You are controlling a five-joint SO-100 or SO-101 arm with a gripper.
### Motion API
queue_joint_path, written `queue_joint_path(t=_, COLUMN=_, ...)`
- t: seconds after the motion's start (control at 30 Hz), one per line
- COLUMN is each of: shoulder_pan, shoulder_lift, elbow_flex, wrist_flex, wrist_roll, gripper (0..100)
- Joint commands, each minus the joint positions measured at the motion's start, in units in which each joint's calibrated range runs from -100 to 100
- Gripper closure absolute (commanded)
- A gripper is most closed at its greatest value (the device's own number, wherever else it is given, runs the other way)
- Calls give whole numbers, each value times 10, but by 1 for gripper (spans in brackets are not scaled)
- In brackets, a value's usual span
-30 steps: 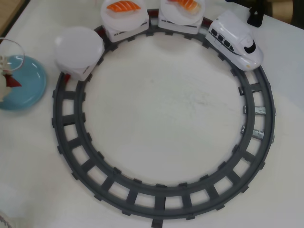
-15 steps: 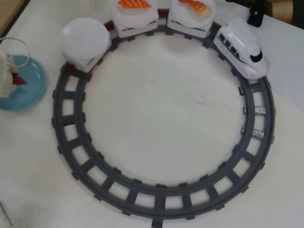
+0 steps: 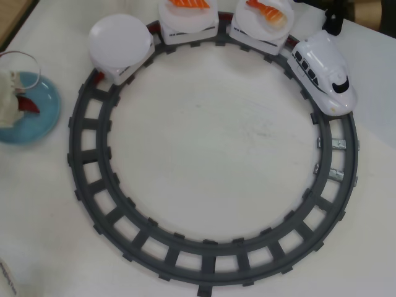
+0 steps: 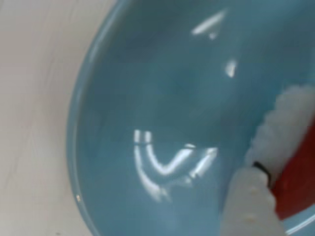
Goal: Pick up the sushi from the Shinkansen and put it on the blue dish
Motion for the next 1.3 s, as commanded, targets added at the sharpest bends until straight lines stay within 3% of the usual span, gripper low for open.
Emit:
queue_joint_path(t=0.0, shoulder_pan=3, shoulder_lift=-16, elbow_flex=-36, wrist_flex=-4, wrist_roll=0, gripper=83)
queue_joint_path(t=0.4, shoulder_pan=6, shoulder_lift=-68, elbow_flex=-49, wrist_flex=22, wrist_roll=1, gripper=83)
queue_joint_path(t=0.83, shoulder_pan=-56, shoulder_lift=-312, elbow_flex=34, wrist_flex=80, wrist_roll=-2, gripper=83)
queue_joint_path(t=1.07, shoulder_pan=-154, shoulder_lift=-496, elbow_flex=229, wrist_flex=-39, wrist_roll=-1, gripper=83)
queue_joint_path(t=1.27, shoulder_pan=-196, shoulder_lift=-635, elbow_flex=468, wrist_flex=-207, wrist_roll=-1, gripper=83)
